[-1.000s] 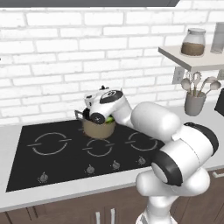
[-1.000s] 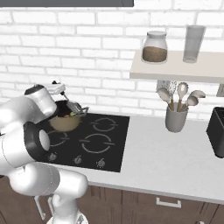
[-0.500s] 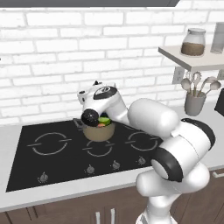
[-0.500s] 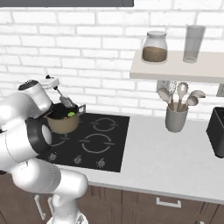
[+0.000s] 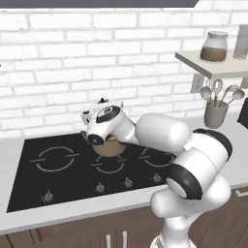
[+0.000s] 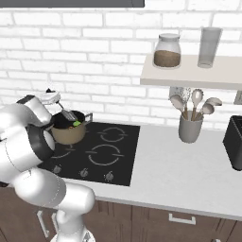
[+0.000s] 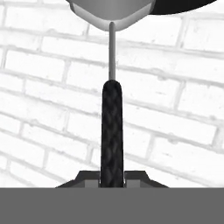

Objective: Put the onion and lemon wedge in the pot. Retrieve the spatula and lightly stir the vegetables in the pot.

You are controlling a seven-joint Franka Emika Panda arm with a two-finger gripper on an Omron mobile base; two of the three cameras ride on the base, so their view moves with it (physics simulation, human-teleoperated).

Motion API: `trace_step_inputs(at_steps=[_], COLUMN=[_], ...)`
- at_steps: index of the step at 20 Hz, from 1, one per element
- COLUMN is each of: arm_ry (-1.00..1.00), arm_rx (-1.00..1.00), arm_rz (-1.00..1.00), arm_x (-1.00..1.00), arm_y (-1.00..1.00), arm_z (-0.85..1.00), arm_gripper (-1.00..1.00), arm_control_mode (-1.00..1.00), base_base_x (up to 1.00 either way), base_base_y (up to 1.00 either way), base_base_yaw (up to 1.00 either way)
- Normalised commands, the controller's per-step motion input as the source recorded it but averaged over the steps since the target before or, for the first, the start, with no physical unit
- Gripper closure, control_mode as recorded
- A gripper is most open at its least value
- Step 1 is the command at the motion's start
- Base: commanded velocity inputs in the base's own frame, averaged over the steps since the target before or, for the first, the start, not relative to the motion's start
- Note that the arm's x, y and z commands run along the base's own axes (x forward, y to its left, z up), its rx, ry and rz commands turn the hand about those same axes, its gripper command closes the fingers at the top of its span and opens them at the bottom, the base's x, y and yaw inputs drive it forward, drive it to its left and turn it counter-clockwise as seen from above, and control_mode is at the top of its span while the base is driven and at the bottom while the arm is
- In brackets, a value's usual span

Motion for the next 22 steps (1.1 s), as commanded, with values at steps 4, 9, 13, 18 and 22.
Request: trace_step_inputs(at_steps=[4, 9, 13, 18, 22], arm_ry=[-0.12, -0.04, 0.05, 0.19, 0.22], arm_rx=[0.00, 0.04, 0.12, 0.12, 0.13], arm_rz=[0.02, 0.01, 0.00, 0.00, 0.00], arm_x=[0.00, 0.00, -0.18, -0.13, 0.00], arm_y=[0.00, 0.00, 0.04, 0.20, 0.07], arm_z=[-0.96, -0.84, -0.07, 0.21, 0.34], arm_gripper=[1.00, 1.00, 1.00, 1.00, 1.00], arm_control_mode=[-1.00, -1.00, -1.00, -1.00, -1.00], base_base_x=[0.00, 0.00, 0.00, 0.00, 0.00], base_base_y=[0.00, 0.00, 0.00, 0.00, 0.00], base_base_yaw=[0.00, 0.00, 0.00, 0.00, 0.00])
